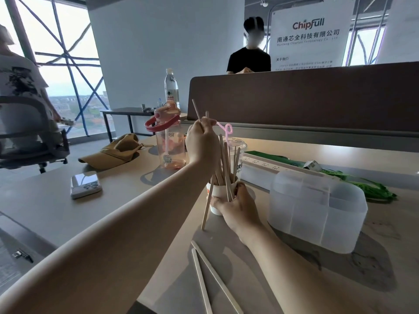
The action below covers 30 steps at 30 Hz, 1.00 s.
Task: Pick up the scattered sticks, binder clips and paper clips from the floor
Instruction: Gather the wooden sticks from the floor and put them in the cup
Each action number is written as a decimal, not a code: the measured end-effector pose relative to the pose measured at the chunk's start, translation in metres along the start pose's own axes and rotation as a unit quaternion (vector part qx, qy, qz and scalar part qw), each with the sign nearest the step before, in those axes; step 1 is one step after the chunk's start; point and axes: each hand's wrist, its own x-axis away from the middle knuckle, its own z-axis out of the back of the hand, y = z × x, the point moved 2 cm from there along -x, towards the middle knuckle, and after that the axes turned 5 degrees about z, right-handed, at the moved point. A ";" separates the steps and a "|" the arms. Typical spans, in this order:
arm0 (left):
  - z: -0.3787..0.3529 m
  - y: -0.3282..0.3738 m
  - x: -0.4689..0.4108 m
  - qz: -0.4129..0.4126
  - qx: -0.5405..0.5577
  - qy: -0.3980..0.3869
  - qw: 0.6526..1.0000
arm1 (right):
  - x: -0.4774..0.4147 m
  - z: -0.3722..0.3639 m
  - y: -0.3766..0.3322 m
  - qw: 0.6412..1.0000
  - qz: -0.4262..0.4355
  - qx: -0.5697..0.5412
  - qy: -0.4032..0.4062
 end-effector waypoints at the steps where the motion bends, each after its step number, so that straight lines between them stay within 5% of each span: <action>1: 0.000 0.000 -0.001 0.007 0.006 -0.004 1.000 | 0.000 0.000 0.000 1.000 0.000 0.000 0.000; 11: 0.005 0.012 -0.001 -0.006 0.035 0.025 0.999 | -0.001 -0.001 0.001 1.000 0.005 0.018 0.011; 21: 0.008 0.008 0.007 -0.063 -0.220 -0.051 0.972 | -0.002 0.001 0.009 1.000 -0.005 -0.016 0.020; 27: 0.060 0.021 0.030 -0.105 -0.212 0.033 0.971 | 0.014 0.017 0.004 0.997 -0.066 -0.015 -0.021; 30: 0.083 0.007 0.055 -0.075 -0.269 -0.014 0.960 | 0.037 0.028 -0.010 0.995 -0.082 0.053 0.031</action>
